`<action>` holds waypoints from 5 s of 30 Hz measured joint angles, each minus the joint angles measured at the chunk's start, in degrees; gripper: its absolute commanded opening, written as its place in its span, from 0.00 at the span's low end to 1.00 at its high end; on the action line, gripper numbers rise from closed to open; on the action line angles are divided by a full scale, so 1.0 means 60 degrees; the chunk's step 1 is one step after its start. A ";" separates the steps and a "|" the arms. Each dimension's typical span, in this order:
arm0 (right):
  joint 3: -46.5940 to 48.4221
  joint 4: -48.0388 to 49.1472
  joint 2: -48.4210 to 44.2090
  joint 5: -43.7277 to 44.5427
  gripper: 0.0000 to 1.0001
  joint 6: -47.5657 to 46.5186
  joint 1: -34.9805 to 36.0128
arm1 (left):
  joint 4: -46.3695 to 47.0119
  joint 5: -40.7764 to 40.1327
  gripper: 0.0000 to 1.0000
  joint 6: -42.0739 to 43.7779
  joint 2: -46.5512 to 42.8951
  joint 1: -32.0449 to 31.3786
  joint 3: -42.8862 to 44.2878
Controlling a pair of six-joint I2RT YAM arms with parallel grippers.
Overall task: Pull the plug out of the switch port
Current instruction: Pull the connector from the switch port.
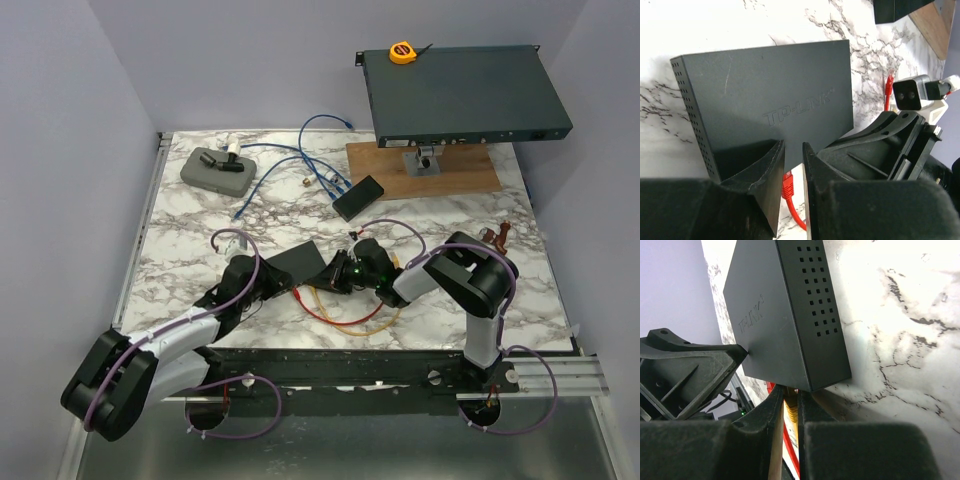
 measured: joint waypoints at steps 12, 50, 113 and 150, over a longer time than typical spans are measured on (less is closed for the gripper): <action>-0.0058 0.0153 0.0000 -0.0069 0.01 -0.0535 -0.0004 | -0.1479 -0.0685 0.26 0.0812 -0.0627 -0.1162 0.0561; -0.0142 0.0022 -0.0131 -0.0725 0.01 -0.1847 -0.0186 | -0.1359 -0.0623 0.35 0.0823 0.0729 -0.1767 0.1351; -0.0845 -0.0929 -0.1100 -0.1348 0.01 -0.3107 -0.0386 | 0.0361 -0.0765 0.40 0.0113 0.1563 -0.1825 0.1111; 0.0568 -0.1650 -0.0127 -0.2452 0.01 -0.3340 -0.0503 | -0.1479 -0.0521 0.39 0.0841 0.1126 -0.2699 0.1271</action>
